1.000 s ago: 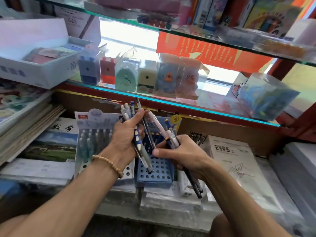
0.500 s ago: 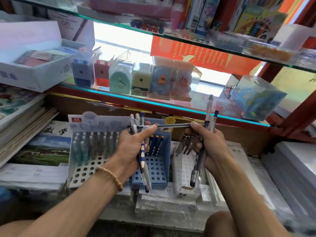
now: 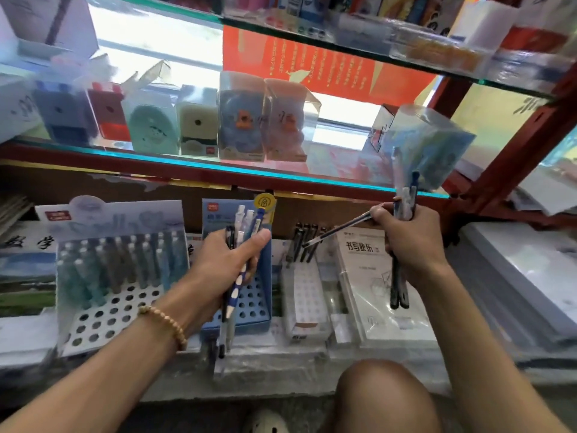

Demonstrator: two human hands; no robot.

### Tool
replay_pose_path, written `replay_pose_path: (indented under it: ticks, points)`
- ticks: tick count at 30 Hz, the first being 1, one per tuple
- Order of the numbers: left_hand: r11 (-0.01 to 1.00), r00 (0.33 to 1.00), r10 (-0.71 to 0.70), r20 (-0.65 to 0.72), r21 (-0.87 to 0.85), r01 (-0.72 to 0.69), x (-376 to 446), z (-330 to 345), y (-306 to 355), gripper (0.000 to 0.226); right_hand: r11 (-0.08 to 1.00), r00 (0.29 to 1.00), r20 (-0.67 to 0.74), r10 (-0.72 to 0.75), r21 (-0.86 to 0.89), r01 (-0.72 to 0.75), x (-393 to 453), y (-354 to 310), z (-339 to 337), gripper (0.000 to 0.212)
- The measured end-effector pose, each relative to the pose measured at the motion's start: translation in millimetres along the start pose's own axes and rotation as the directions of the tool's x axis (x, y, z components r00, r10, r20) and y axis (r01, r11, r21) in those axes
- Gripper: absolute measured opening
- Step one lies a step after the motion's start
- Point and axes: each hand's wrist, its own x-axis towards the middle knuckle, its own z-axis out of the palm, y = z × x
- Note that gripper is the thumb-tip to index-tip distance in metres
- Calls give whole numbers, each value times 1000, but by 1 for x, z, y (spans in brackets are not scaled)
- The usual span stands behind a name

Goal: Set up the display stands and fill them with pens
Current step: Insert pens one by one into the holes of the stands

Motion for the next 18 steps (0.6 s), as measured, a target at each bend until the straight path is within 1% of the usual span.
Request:
replay_pose_path:
  ticks: [4,7,9,12,18]
  points:
    - [1000,1000,-3,14,1,3,5,8,-4,23,978,998,14,-61,-199,63,8,21,14,20]
    - [1000,1000,2,14,1,-2,8,11,-7,22,959,995,64,-77,-269,91,10,26,24,24]
    - [1000,1000,3,7,12,-3,9,13,-11,20,945,991,108,-82,-307,112,8,28,30,34]
    - [1000,1000,-5,4,20,4,9,16,-14,19,937,986,151,-65,-330,113,3,34,37,40]
    - [999,1000,-12,-6,45,13,10,18,-16,19,943,983,168,-79,-308,128,5,37,45,32]
